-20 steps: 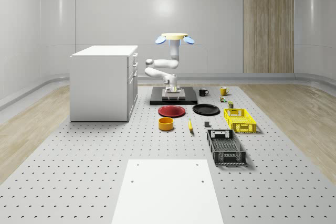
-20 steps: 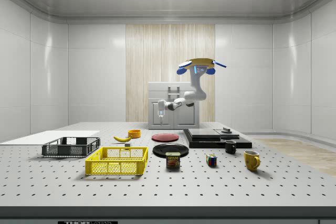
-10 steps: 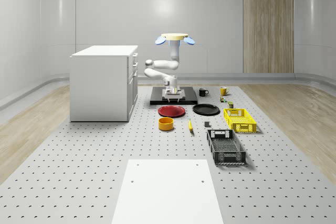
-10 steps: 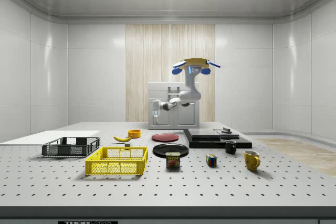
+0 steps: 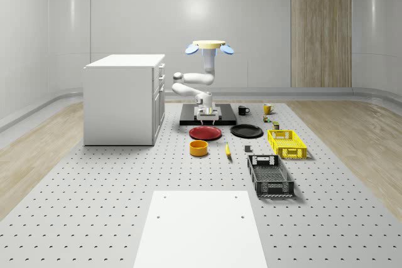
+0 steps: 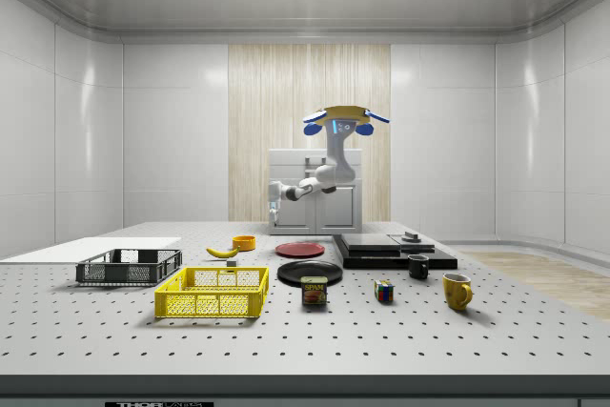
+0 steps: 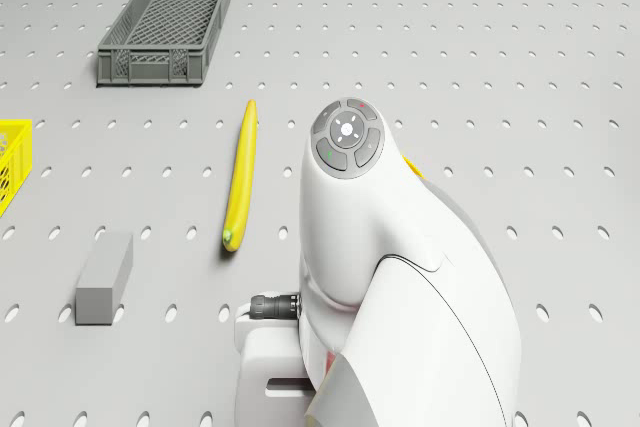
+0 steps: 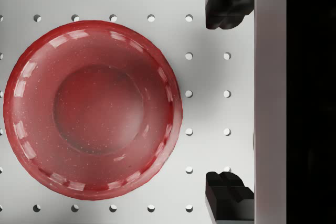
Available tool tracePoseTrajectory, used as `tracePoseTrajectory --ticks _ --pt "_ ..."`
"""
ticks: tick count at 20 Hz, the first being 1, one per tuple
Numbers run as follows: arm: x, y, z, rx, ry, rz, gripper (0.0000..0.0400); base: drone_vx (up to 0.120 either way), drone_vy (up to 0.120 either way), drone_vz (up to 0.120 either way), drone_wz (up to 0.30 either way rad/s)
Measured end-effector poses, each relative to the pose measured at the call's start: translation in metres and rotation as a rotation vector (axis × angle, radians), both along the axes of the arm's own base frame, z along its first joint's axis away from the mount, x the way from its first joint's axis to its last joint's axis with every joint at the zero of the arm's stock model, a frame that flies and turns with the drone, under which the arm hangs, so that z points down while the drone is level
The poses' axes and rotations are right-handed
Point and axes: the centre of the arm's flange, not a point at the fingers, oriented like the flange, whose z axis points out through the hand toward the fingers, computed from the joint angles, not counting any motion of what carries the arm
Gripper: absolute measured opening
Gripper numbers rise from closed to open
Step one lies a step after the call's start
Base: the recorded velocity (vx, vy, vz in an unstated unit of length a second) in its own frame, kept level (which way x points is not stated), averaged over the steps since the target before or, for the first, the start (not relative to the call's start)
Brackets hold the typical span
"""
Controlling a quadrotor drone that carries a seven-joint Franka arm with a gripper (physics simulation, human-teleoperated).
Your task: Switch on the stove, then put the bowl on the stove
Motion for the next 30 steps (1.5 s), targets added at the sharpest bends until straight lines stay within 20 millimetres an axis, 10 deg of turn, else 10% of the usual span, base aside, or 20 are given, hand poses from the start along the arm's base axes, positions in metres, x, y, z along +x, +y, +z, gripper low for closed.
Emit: tracePoseTrajectory --ticks 30 --pt "0.0 0.0 0.0 0.0 0.0 0.0 0.04 0.12 0.0 0.0 0.0"
